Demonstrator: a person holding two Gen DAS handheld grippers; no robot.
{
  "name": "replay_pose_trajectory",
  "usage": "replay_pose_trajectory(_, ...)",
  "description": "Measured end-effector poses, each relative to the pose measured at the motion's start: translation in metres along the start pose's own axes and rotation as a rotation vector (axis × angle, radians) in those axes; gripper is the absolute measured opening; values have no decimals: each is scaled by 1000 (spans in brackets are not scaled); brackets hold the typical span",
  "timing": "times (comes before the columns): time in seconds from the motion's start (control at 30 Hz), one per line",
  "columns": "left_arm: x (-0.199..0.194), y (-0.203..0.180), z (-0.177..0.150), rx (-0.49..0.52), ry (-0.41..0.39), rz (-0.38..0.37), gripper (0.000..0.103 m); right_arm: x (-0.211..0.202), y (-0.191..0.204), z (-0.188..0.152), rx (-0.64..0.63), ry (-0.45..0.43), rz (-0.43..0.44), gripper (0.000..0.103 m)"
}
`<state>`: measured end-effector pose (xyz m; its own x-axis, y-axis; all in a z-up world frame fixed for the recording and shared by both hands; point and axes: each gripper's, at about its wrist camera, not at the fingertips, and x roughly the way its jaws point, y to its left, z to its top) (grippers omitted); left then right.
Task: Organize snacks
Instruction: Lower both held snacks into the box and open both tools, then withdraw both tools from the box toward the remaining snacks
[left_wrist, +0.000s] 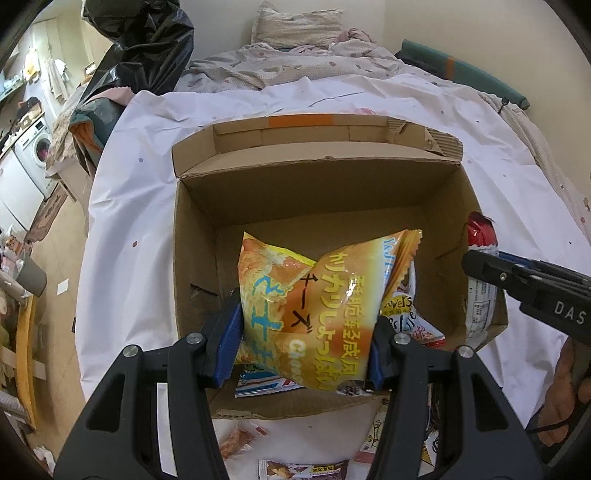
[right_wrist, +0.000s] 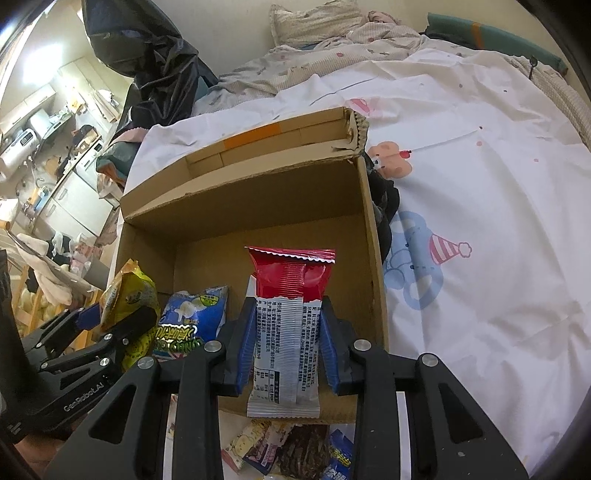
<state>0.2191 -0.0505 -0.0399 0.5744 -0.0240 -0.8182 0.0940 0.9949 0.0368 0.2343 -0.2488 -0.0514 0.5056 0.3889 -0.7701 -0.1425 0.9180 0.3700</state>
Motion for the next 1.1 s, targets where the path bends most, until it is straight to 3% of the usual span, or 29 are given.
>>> replay_pose_trajectory(0.3, 1, -1, -1, 10, 10, -32, 54, 0, 0, -1, 2, 1, 4, 36)
replay_pose_trajectory(0.43, -1, -2, -2, 3, 4, -41, 85, 1, -2, -1, 16, 4, 17, 38)
replay_pose_trajectory(0.47, -2, -2, -2, 0, -5, -38, 89, 0, -3, -1, 20, 4, 20, 45)
replay_pose_trajectory(0.5, -4, -2, -2, -1, -11, -38, 90, -1, -3, 0, 27, 2, 27, 58)
replay_pose_trajectory(0.57, -5, -2, -2, -1, -18, -41, 90, -4, -4, 0, 37, -18, 34, 73)
replay_pose_trajectory(1.1, -8, 8, -3, -34, -23, -51, 90, -14, -1, 3, 32, -45, 49, 74)
